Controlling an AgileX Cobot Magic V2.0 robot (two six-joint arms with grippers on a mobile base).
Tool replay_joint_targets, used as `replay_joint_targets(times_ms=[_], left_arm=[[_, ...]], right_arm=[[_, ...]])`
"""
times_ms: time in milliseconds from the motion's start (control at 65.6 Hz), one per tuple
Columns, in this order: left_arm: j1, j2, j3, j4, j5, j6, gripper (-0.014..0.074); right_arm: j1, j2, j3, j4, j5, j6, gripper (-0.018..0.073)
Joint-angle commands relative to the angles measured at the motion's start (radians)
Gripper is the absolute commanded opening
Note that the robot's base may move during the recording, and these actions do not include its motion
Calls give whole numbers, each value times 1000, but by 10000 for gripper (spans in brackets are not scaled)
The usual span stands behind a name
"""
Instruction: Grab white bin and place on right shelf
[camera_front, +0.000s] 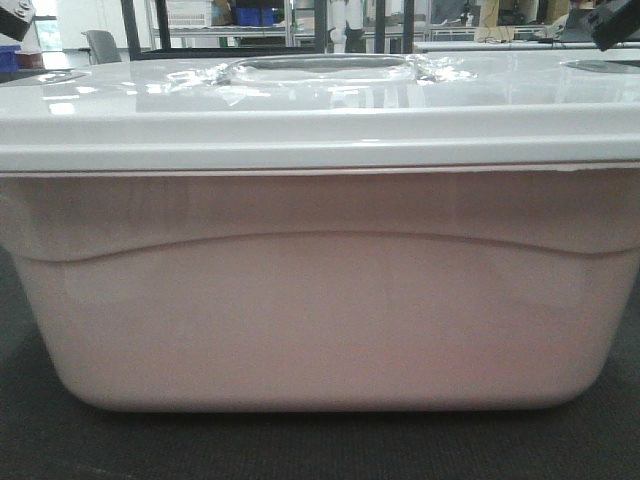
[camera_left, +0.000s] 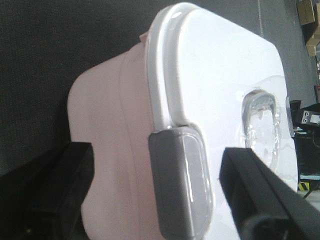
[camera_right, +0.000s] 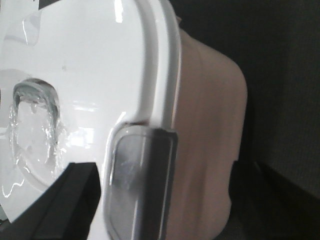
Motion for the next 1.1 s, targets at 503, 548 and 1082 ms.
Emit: replay_joint_targets(times_ms=[503,548,1082], left_arm=[[-80,-26,-22,-74,72,16,418],[-80,-26,-22,-79,72,16,418],[-80,16,-22,-139,67,41,418]], right_arm=[[53,-57,-20,74,91,-15,622],[53,-53,-20,76,98,-15,622],[53,-51,35,170,78,-44,622]])
